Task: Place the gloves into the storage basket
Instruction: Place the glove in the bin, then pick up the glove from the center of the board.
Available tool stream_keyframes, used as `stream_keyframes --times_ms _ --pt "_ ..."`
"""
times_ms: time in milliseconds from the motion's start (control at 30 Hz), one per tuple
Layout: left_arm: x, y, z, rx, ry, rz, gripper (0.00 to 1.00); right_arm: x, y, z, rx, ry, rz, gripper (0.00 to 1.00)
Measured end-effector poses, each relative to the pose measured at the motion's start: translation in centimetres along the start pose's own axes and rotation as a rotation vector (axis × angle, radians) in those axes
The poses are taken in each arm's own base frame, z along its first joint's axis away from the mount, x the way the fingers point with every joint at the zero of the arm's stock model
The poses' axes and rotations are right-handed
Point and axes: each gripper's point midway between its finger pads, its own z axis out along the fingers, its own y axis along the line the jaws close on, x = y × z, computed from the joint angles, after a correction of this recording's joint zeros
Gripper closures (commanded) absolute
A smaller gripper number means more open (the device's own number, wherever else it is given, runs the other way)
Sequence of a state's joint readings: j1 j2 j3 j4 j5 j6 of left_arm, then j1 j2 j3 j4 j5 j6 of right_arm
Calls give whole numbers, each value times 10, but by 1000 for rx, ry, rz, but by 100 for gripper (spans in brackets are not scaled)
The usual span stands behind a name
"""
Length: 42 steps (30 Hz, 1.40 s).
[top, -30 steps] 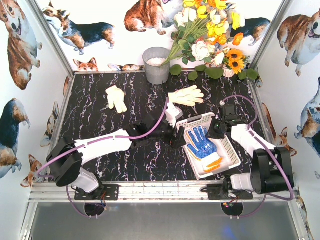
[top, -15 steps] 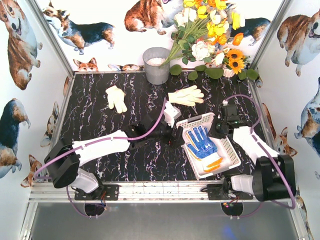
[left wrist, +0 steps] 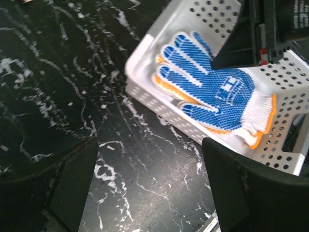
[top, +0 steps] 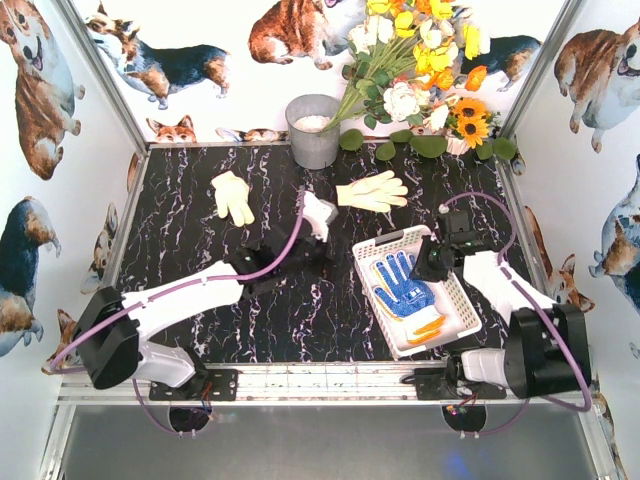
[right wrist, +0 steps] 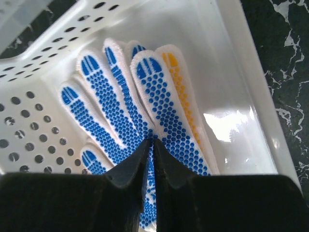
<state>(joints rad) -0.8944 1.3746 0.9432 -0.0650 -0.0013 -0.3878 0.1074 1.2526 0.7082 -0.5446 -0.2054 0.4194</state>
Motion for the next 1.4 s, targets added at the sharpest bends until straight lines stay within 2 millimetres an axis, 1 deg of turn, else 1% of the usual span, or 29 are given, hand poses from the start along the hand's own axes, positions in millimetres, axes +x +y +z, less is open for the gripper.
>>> stream_keyframes --times_ms 167,300,400,533,633,733,833,900,967,1033,1167,1300,1400 --pt "4 26 -16 -87 -19 -53 17 6 -8 11 34 38 12 90" --pt "5 39 -24 -135 -27 -75 15 8 -10 18 41 57 17 89" --pt "2 52 -27 -175 -36 -90 14 7 -9 19 34 57 15 80" --pt "-3 80 -26 -256 -33 -129 13 6 -6 15 21 53 12 60" --pt "-13 103 -17 -312 -47 -179 13 1 -2 5 16 35 1 53" --pt "-22 123 -1 -350 -66 -246 19 -9 4 -12 11 -13 -16 51" --pt "-26 141 21 -362 -80 -319 27 -26 13 -34 -5 -93 -32 51" --pt "-29 148 39 -353 -83 -354 39 -39 20 -49 -23 -157 -41 51" --pt "-33 151 61 -334 -84 -381 51 -47 25 -62 -39 -214 -48 51" --pt "-37 153 83 -311 -85 -404 54 -50 28 -73 -49 -253 -49 50" --pt "-45 156 123 -271 -93 -447 54 -52 30 -85 -55 -294 -47 50" --pt "-47 169 152 -274 -100 -487 55 -52 32 -92 -58 -299 -46 50" --pt "-47 179 169 -277 -103 -518 61 -53 32 -93 -58 -299 -46 50"
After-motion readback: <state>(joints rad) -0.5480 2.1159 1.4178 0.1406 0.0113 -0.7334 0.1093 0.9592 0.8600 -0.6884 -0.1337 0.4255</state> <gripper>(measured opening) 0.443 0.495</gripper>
